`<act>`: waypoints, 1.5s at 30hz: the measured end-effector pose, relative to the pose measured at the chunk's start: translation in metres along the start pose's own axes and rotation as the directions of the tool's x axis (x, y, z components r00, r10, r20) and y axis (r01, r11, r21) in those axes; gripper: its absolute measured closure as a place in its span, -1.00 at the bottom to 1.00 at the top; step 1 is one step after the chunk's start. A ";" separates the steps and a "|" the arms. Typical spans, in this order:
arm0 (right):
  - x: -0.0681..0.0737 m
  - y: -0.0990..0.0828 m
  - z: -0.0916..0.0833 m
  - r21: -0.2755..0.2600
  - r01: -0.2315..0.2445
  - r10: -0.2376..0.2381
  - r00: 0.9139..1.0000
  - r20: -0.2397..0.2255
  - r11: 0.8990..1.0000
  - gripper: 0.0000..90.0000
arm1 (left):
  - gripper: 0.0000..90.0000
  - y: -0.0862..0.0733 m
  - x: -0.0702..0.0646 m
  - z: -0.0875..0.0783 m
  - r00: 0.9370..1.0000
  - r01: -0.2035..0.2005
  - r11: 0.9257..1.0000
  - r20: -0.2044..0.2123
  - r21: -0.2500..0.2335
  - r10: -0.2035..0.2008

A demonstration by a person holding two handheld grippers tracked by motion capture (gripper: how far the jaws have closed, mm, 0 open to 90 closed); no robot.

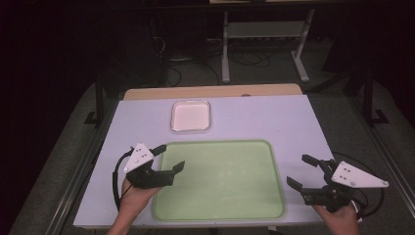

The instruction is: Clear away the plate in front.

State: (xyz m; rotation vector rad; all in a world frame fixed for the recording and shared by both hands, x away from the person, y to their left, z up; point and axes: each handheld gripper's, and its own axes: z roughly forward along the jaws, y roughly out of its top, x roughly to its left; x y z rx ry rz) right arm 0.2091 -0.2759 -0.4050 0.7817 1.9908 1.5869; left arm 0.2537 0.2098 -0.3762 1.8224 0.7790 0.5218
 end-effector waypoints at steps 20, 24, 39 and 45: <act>0.000 0.002 -0.001 -0.007 0.006 -0.006 1.000 0.000 1.000 -0.69 | -0.54 0.019 0.027 0.033 0.999 -0.033 0.999 -0.016 0.035 0.034; 0.000 0.002 -0.001 -0.008 0.007 -0.007 1.000 0.001 1.000 -0.69 | -0.53 0.024 0.034 0.040 0.999 -0.031 0.999 -0.023 0.041 0.032; -0.003 0.002 -0.003 -0.011 0.003 -0.002 1.000 0.013 1.000 -0.69 | -0.54 0.036 0.061 0.063 0.999 0.012 0.999 -0.032 0.039 -0.011; -0.005 0.002 -0.004 -0.012 -0.002 0.002 1.000 0.017 1.000 -0.69 | -0.55 0.042 0.070 0.073 0.999 0.013 0.999 -0.042 0.047 -0.011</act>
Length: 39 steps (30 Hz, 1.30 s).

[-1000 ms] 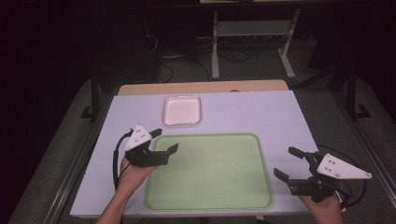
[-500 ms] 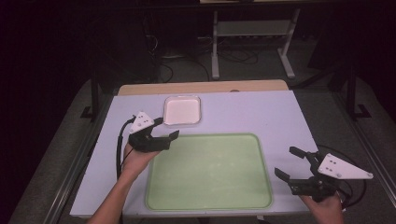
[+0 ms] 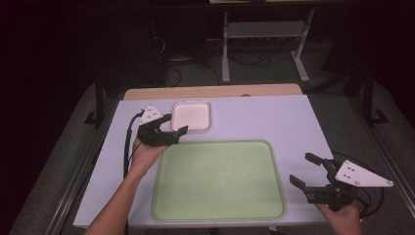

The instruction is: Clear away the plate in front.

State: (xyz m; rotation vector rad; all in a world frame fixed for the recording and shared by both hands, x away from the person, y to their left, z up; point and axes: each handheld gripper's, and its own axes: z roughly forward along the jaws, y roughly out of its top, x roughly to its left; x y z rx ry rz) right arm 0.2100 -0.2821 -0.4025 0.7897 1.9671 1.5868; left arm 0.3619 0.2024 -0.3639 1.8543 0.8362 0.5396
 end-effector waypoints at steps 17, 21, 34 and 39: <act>-0.005 0.000 -0.003 -0.008 -0.006 0.006 1.000 0.014 1.000 -0.69 | -0.55 0.021 0.021 0.025 1.000 0.010 1.000 -0.014 -0.003 -0.010; -0.007 0.000 -0.004 -0.013 -0.011 0.011 1.000 0.018 1.000 -0.69 | -0.55 0.024 0.029 0.033 1.000 0.015 1.000 -0.026 0.003 -0.015; -0.008 -0.001 -0.004 -0.009 -0.016 0.016 1.000 0.020 1.000 -0.69 | -0.54 0.016 0.072 0.074 0.978 0.169 0.985 -0.134 0.043 -0.162; -0.008 -0.001 -0.003 -0.004 -0.012 0.012 1.000 0.019 1.000 -0.69 | -0.50 0.012 0.086 0.086 0.963 0.223 0.972 -0.171 0.075 -0.208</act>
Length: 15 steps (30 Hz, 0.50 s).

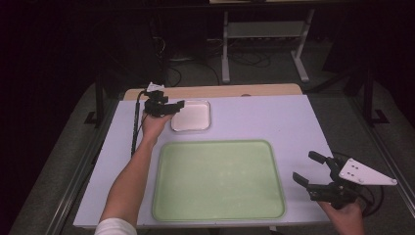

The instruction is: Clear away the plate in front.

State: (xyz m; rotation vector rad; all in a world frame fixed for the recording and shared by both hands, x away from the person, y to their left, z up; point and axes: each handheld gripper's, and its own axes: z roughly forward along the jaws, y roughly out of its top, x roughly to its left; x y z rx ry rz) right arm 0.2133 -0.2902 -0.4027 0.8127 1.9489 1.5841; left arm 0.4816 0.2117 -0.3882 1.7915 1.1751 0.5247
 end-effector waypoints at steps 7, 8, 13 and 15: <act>0.000 0.000 0.001 0.007 0.004 -0.004 1.000 -0.001 1.000 -0.69 | -0.42 0.004 0.009 0.015 0.999 0.023 0.999 -0.045 0.032 -0.021; 0.000 -0.001 0.001 0.006 0.005 -0.005 1.000 -0.001 1.000 -0.69 | -0.41 0.002 0.011 0.018 0.998 0.033 0.999 -0.051 0.043 -0.031; 0.000 0.000 0.001 0.008 -0.002 0.002 1.000 -0.003 1.000 -0.69 | -0.36 -0.012 0.023 0.031 0.995 0.075 0.986 -0.069 0.147 -0.065; 0.001 0.000 0.001 0.007 0.003 -0.003 1.000 -0.003 1.000 -0.69 | -0.28 -0.015 0.025 0.034 0.994 0.090 0.984 -0.071 0.152 -0.080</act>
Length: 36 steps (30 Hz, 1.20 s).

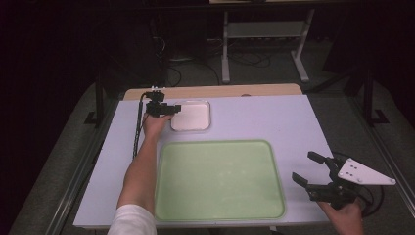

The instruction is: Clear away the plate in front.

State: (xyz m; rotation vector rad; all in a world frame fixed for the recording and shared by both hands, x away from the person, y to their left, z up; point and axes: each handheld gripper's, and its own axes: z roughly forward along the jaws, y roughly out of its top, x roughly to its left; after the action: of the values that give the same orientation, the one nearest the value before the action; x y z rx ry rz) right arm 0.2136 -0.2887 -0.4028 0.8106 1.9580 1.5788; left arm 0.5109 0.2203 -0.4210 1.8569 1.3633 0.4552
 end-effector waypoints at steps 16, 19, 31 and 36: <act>0.001 -0.001 0.000 0.009 0.003 -0.003 1.000 -0.009 1.000 -0.69 | 0.28 -0.014 0.004 0.019 0.994 0.100 0.987 -0.063 0.128 -0.093; 0.002 -0.001 0.000 0.009 0.003 -0.003 1.000 -0.010 1.000 -0.69 | 0.37 -0.015 0.001 0.020 0.993 0.090 0.986 -0.082 0.141 -0.079; 0.003 0.000 -0.002 0.003 0.003 -0.003 1.000 -0.005 1.000 -0.69 | 0.81 -0.015 -0.008 0.018 0.984 0.106 0.984 -0.155 0.146 -0.083; 0.003 0.000 -0.002 0.004 0.007 -0.007 1.000 -0.006 1.000 -0.69 | 0.87 -0.016 -0.007 0.018 0.970 0.205 0.970 -0.160 0.128 -0.184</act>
State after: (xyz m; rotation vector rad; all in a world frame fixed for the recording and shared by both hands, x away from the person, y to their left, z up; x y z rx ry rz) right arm 0.2102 -0.2876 -0.4024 0.8009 1.9668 1.5754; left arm 0.5103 0.2094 -0.4429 1.8081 1.6999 0.4080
